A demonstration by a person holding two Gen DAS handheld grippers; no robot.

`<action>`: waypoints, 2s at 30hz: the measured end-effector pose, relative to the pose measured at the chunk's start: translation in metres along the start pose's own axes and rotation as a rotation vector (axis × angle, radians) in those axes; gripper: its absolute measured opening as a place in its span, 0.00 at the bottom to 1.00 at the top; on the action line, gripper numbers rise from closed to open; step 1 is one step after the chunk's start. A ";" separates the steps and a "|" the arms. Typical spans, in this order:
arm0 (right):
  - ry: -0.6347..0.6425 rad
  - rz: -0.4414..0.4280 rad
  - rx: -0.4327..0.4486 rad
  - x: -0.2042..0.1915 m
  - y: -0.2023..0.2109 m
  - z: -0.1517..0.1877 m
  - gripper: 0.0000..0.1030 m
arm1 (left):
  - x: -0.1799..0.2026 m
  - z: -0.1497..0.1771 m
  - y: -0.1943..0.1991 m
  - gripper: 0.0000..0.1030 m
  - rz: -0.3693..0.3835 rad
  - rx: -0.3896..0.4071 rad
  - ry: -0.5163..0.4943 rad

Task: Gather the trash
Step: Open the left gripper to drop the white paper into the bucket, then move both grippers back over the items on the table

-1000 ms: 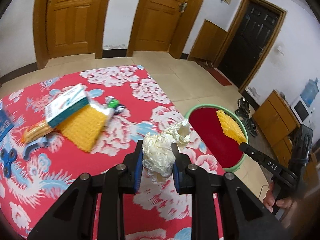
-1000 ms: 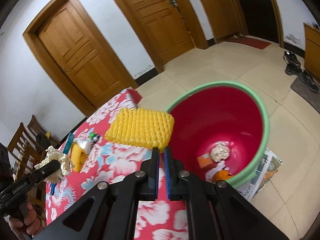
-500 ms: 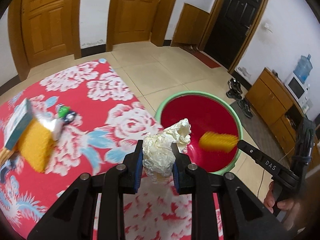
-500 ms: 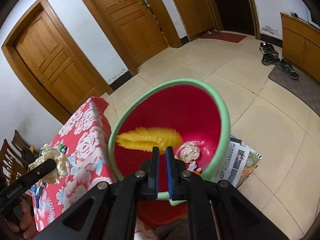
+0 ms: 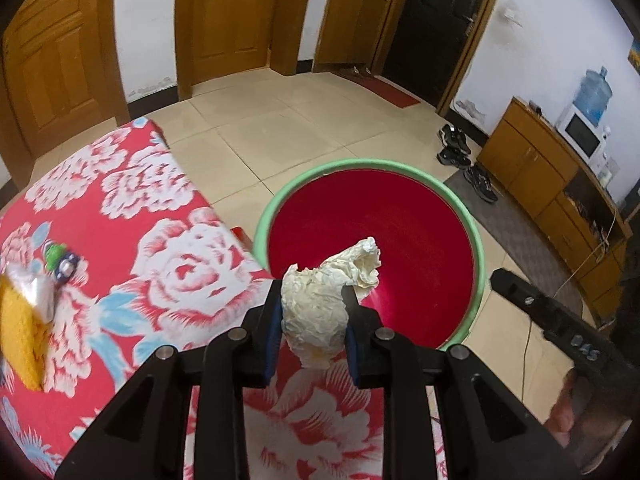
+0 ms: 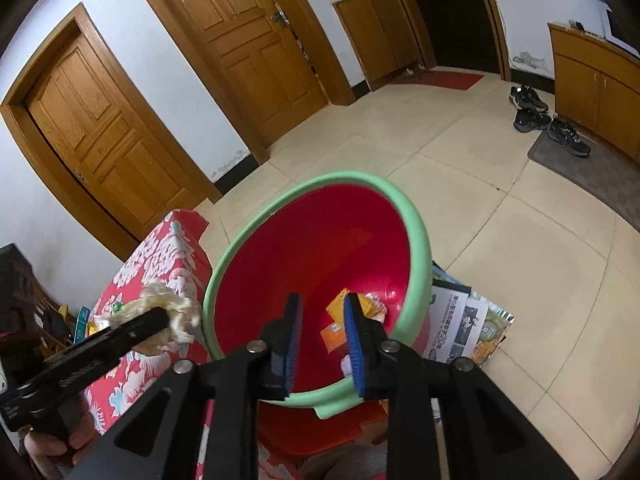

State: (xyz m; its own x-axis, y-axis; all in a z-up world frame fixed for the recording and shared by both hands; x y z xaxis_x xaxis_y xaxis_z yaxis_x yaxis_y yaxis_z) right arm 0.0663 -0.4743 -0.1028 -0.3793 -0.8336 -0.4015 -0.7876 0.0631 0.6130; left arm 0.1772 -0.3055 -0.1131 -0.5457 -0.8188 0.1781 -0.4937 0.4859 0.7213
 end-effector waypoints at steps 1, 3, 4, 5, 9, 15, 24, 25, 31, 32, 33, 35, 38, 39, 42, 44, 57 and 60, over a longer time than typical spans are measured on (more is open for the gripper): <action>-0.003 0.000 0.004 0.001 0.002 -0.001 0.31 | 0.002 0.000 -0.003 0.32 0.002 -0.005 -0.005; -0.014 0.003 0.009 0.005 0.004 -0.001 0.36 | 0.004 0.001 -0.007 0.39 0.002 -0.012 -0.004; -0.018 0.004 0.009 0.007 0.004 -0.001 0.38 | 0.004 0.001 -0.008 0.43 -0.002 -0.012 -0.002; -0.022 0.006 0.009 0.008 0.004 -0.001 0.42 | 0.005 0.001 -0.009 0.45 -0.009 -0.012 -0.003; -0.038 0.007 0.006 0.013 0.004 0.001 0.49 | 0.008 0.004 -0.009 0.52 -0.022 -0.011 -0.011; -0.050 -0.002 0.002 0.012 0.006 0.003 0.58 | 0.003 0.004 0.002 0.52 -0.020 0.004 0.008; -0.056 -0.029 0.000 0.003 0.012 0.006 0.69 | -0.020 0.008 0.030 0.52 -0.039 0.036 0.085; -0.056 -0.034 -0.001 0.001 0.013 0.006 0.69 | -0.023 0.009 0.032 0.52 -0.042 0.038 0.091; -0.045 -0.055 0.001 -0.010 0.020 0.009 0.71 | -0.043 0.015 0.052 0.52 -0.075 0.057 0.128; -0.043 -0.059 0.001 -0.012 0.021 0.010 0.72 | -0.047 0.017 0.055 0.52 -0.080 0.062 0.133; -0.042 -0.062 -0.001 -0.014 0.021 0.011 0.72 | -0.053 0.018 0.059 0.52 -0.090 0.067 0.138; -0.042 -0.068 -0.005 -0.019 0.022 0.011 0.72 | -0.063 0.020 0.067 0.52 -0.110 0.075 0.152; -0.039 -0.080 -0.016 -0.026 0.024 0.014 0.74 | -0.079 0.023 0.078 0.52 -0.136 0.092 0.180; -0.036 -0.084 -0.018 -0.029 0.025 0.015 0.74 | -0.085 0.023 0.081 0.52 -0.143 0.098 0.188; -0.022 -0.090 -0.023 -0.038 0.027 0.018 0.75 | -0.103 0.028 0.092 0.52 -0.169 0.111 0.215; -0.013 -0.094 -0.026 -0.043 0.028 0.020 0.75 | -0.117 0.032 0.099 0.52 -0.188 0.117 0.236; 0.039 -0.130 -0.075 -0.085 0.024 0.037 0.77 | -0.223 0.067 0.138 0.52 -0.388 0.128 0.338; 0.053 -0.133 -0.086 -0.094 0.023 0.040 0.77 | -0.248 0.078 0.139 0.52 -0.449 0.098 0.360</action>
State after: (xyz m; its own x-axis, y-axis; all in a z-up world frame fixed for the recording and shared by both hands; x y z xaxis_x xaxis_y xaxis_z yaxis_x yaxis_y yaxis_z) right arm 0.0644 -0.3727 -0.0784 -0.2465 -0.8596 -0.4476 -0.7836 -0.0950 0.6140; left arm 0.1912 -0.0110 -0.1093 -0.0124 -0.9951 0.0983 -0.6930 0.0794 0.7166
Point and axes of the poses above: each gripper's, at about its wrist camera, not at the fingertips, and y roughly against the way its jaws point, x to its right, z to its underside, the point moved 6 cm from there along -y, roughly the way its jaws point, and after that the axes turned 6 degrees about x, right-handed, at the moved point
